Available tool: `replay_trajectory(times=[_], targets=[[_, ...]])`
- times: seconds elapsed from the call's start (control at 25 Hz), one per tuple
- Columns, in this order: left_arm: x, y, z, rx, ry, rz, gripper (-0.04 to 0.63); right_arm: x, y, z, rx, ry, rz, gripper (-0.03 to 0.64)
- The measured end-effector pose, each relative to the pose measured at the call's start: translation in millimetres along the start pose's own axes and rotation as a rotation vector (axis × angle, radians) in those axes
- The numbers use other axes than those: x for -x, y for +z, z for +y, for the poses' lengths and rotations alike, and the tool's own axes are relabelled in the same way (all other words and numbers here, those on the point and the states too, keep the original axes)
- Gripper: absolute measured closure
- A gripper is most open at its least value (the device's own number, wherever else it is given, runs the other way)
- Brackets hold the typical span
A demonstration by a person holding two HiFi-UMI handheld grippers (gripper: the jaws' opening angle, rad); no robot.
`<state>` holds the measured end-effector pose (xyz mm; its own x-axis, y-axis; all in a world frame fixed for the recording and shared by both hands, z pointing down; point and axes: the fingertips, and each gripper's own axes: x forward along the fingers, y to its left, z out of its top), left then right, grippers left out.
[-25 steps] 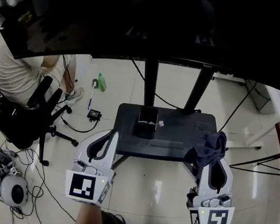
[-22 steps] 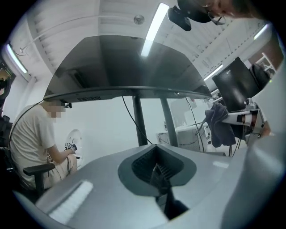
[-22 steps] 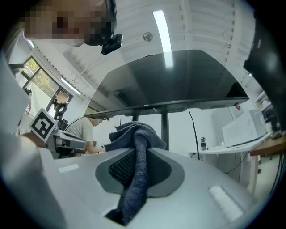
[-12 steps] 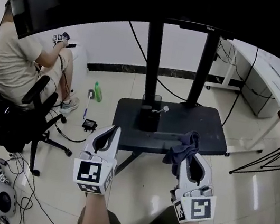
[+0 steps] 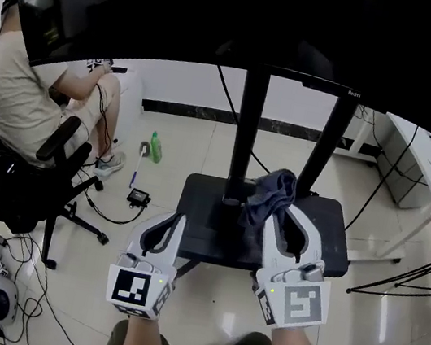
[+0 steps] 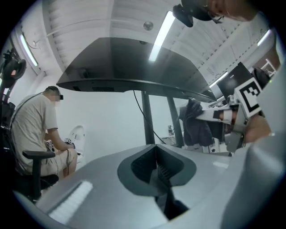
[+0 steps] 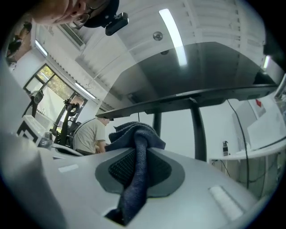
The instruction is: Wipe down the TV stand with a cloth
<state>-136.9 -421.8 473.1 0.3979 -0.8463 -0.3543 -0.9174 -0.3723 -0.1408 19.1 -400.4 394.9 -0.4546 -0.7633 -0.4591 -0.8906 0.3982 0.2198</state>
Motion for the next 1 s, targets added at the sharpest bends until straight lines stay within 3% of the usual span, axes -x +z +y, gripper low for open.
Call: replay_trajectory(times=[0.2, 0.32, 0.4, 0.56, 0.72, 0.84, 1.0], targets=[[-9, 0, -4, -0.009, 0.001, -0.003, 0.437, -118, 42, -58, -0.009, 0.04, -0.008, 0.558], [-15, -8, -8, -0.014, 0.005, 0.013, 0.436, -158, 55, -76, 0.001, 0.045, 0.022, 0.558], [-15, -7, -7, -0.016, 0.006, 0.004, 0.436, -165, 23, -75, 0.011, 0.063, 0.109, 0.558], [-8, -8, -5, -0.004, -0.004, 0.002, 0.436, -143, -87, -49, 0.029, 0.152, 0.368, 0.558], [-4, -6, -11, 0.0, -0.028, 0.003, 0.436, -130, -156, -35, -0.068, 0.197, 0.547, 0.558], [3, 0, -12, 0.007, -0.033, -0.008, 0.436, -125, -123, -45, -0.078, 0.154, 0.465, 0.558], [15, 9, -8, 0.019, -0.019, -0.032, 0.436, -55, -13, -50, -0.047, 0.05, 0.162, 0.558]])
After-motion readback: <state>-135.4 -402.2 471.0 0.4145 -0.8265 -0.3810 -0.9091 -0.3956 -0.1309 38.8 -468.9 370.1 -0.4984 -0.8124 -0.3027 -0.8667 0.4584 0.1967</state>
